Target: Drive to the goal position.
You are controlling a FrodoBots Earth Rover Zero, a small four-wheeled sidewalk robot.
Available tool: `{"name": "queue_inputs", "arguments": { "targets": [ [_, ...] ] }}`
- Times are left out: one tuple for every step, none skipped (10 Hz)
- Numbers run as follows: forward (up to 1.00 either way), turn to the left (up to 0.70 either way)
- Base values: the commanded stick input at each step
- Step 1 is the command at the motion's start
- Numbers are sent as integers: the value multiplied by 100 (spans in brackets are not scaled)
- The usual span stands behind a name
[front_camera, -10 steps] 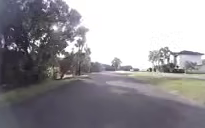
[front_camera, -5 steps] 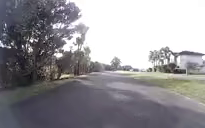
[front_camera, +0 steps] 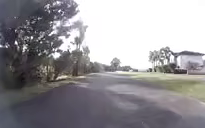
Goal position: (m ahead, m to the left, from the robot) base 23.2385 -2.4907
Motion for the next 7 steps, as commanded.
{"name": "queue_inputs", "arguments": {
  "targets": [
    [100, 0],
    [100, 0],
    [100, 0],
    [100, 0],
    [100, 0],
    [100, 0],
    [100, 0]
  ]
}}
